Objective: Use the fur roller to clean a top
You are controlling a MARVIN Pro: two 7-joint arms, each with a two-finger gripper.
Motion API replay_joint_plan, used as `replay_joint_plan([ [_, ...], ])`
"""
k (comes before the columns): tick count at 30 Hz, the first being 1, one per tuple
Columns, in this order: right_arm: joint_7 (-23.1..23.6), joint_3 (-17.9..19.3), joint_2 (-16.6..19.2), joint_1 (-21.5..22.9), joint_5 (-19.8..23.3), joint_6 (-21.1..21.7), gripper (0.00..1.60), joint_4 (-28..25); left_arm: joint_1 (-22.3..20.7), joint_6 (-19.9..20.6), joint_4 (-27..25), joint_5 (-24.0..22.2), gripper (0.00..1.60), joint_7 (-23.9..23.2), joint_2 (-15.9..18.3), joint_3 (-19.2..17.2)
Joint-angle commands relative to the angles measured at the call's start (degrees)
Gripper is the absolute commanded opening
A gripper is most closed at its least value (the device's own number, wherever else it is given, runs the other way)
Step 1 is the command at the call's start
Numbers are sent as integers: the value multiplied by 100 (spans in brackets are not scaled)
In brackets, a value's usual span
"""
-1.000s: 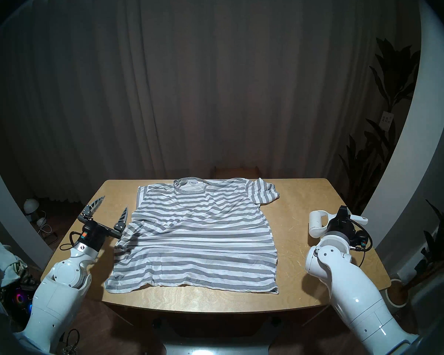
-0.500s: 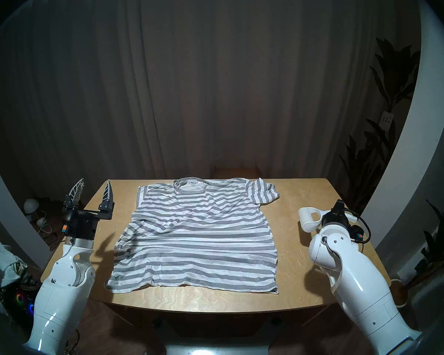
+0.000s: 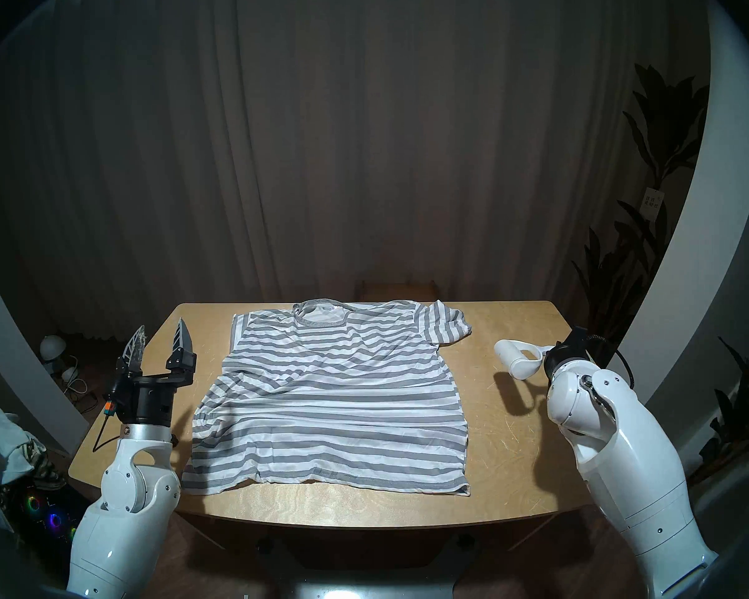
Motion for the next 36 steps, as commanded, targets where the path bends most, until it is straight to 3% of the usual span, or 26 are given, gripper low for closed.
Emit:
replay_joint_plan([
  [1, 250, 347, 67, -256, 525, 661, 0, -21, 336, 365, -496, -383, 160, 18, 55, -20],
  [11, 970, 384, 304, -359, 970, 1701, 0, 411, 631, 1147, -963, -932, 160, 56, 255, -71],
  [18, 1652, 93, 225, -66, 785, 2418, 0, 1269, 747, 1567, -1128, -1147, 160, 39, 363, -123],
  [19, 1591, 65, 203, 13, 777, 2369, 0, 1317, 757, 1608, -1148, -1167, 160, 39, 371, -129],
  [26, 2292, 30, 117, 349, 684, 3128, 0, 1821, 844, 1895, -1297, -1295, 160, 34, 426, -171],
  [27, 2440, 17, 114, 373, 662, 3184, 0, 1869, 852, 1921, -1309, -1312, 160, 32, 432, -177],
  [29, 2229, 44, 117, 400, 607, 3140, 0, 1820, 859, 1942, -1315, -1325, 160, 32, 433, -178],
  [31, 2677, 19, -10, 472, 450, 3380, 0, 2016, 888, 2037, -1347, -1377, 160, 29, 454, -184],
  [36, 2956, 85, -295, 459, 106, 3349, 0, 2107, 920, 2153, -1390, -1435, 160, 22, 489, -195],
])
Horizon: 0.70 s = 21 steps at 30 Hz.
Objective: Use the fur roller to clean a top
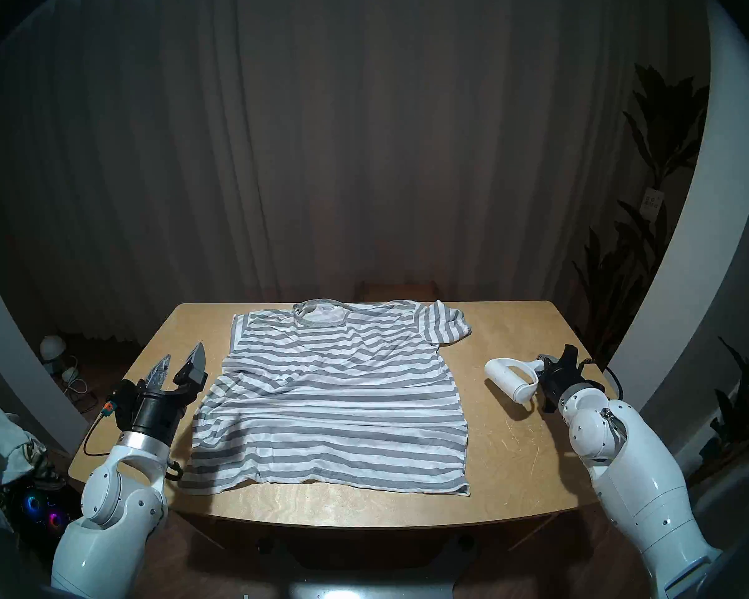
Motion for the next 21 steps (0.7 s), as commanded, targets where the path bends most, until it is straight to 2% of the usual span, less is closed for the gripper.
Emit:
replay_joint_plan([
  [1, 604, 172, -440, 217, -428, 77, 0, 13, 31, 117, -224, -64, 160, -30, 83, -45],
  [2, 802, 206, -558, 163, -671, -49, 0, 32, 56, 161, -235, -77, 160, -34, 102, -57],
  [4, 992, 297, -761, 121, -745, -114, 0, 97, 79, 213, -259, -107, 160, -24, 110, -70],
  [10, 1417, 492, -1065, -2, -1044, 43, 0, 296, 121, 324, -308, -169, 160, -41, 145, -103],
  [15, 1833, 526, -1172, 91, -1213, 208, 0, 643, 214, 361, -357, -197, 160, -70, 155, -137],
  [18, 2135, 372, -1058, 239, -1132, 343, 0, 951, 271, 365, -388, -205, 160, -77, 141, -145],
  [21, 2092, 333, -1039, 362, -1135, 435, 0, 1109, 303, 348, -396, -204, 160, -80, 126, -145],
])
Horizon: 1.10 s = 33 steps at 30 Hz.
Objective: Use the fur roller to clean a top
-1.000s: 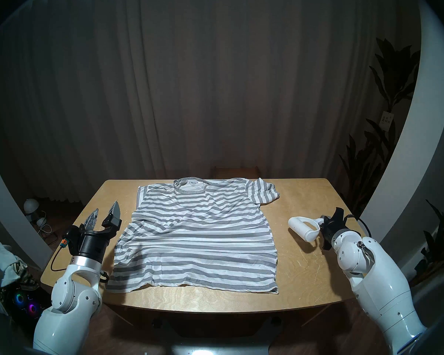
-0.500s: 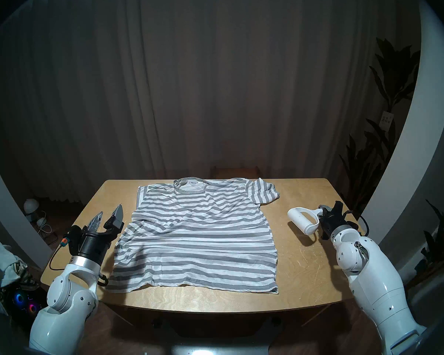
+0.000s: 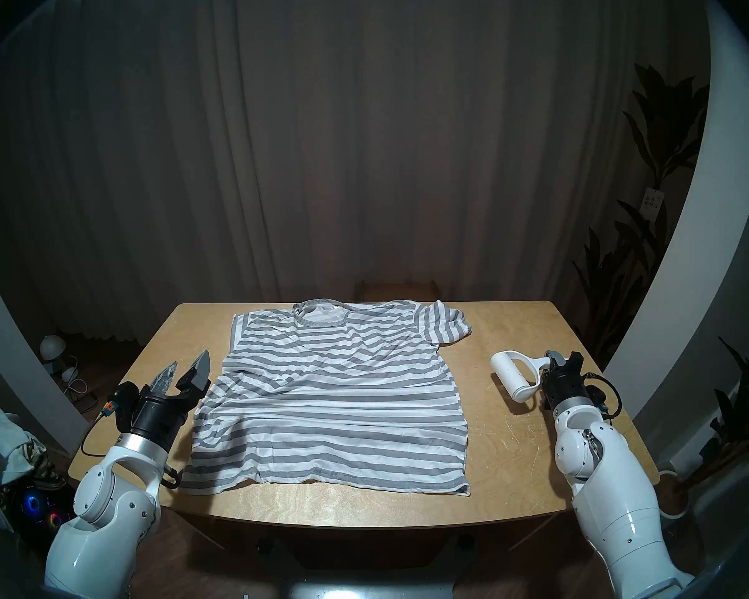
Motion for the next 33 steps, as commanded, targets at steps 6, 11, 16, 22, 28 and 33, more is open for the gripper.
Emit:
replay_joint_plan([
  [6, 214, -157, -66, 483, -316, -261, 0, 398, 134, -136, -216, 52, 160, -5, -40, -32],
  [11, -214, 47, -214, 268, -472, -686, 0, -192, 155, -138, -264, 70, 160, 35, -71, -21],
  [16, -171, -53, -90, 141, -545, -914, 0, -538, 175, -155, -292, 89, 160, 87, -154, -11],
  [22, -456, -116, 42, -48, -717, -976, 0, -880, 185, -166, -273, 92, 160, 111, -197, -6],
  [28, -758, -342, 196, -6, -1270, -1278, 0, -956, 185, -198, -235, 56, 160, 115, -243, -35],
  [33, -758, -561, 242, 217, -1621, -1386, 0, -693, 231, -235, -223, 22, 160, 83, -286, -74],
])
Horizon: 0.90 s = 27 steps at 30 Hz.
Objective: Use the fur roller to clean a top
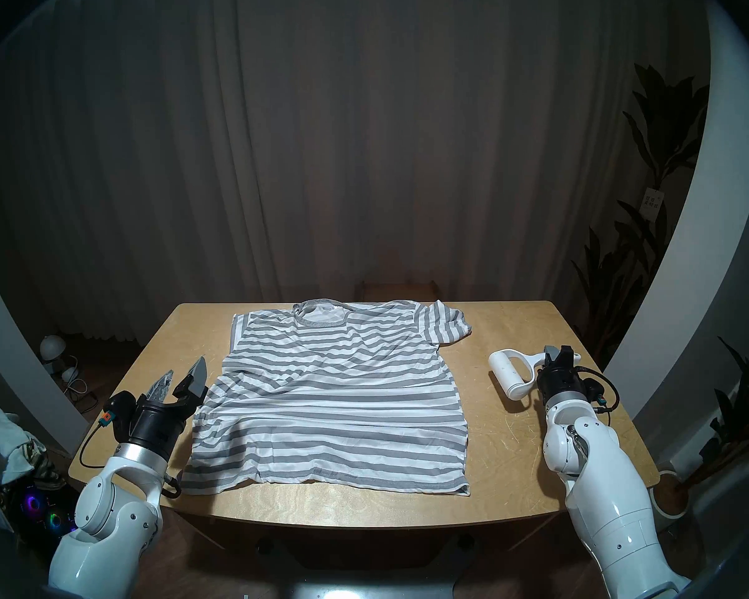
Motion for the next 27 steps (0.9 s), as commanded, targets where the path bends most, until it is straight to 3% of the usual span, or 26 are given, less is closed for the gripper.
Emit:
replay_joint_plan([
  [1, 74, -199, 157, 322, -481, -193, 0, 121, 21, -102, -81, -62, 160, -78, -30, -65],
  [14, 100, -407, 212, 488, -777, -262, 0, 319, 73, -125, -50, -119, 160, -114, -53, -167],
  [27, -200, -452, 234, 61, -891, -468, 0, 79, 49, -48, -21, -118, 160, -131, -7, -170],
])
